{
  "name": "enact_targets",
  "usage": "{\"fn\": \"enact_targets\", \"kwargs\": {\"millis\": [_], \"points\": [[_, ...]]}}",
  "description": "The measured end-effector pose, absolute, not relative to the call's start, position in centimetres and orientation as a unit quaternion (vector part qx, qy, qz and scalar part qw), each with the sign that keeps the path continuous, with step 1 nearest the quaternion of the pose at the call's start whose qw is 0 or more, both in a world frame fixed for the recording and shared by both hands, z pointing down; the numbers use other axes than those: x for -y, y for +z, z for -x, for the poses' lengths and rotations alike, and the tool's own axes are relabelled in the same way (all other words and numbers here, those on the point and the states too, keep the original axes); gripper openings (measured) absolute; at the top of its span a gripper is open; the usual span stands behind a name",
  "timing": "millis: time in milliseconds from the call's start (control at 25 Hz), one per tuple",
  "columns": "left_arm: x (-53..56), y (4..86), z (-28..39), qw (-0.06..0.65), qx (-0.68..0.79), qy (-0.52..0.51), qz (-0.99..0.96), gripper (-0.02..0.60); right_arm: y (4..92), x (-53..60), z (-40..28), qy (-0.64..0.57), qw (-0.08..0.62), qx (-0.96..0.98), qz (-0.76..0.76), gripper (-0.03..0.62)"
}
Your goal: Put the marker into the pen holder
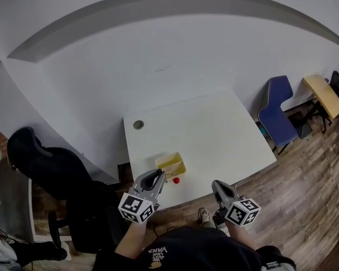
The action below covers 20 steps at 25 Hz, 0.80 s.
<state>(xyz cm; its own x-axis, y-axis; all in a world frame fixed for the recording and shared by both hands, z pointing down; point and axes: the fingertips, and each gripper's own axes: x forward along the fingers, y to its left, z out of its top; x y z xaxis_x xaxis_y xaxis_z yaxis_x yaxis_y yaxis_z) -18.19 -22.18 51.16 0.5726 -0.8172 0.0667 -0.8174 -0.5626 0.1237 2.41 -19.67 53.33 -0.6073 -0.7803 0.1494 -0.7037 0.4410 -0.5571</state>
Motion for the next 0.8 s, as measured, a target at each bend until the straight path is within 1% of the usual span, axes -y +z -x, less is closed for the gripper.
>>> {"fn": "enact_targets", "kwargs": {"millis": [320, 800], "points": [[25.5, 53.9, 16.7, 0.089, 0.481, 0.02, -0.872, 0.103, 53.8, 22.4, -4.9, -0.298, 0.065, -0.844, 0.44, 0.002], [27.8, 57.1, 15.2, 0.116, 0.498, 0.028, -0.859, 0.103, 54.6, 23.1, -8.7, -0.306, 0.067, -0.832, 0.459, 0.002]]}}
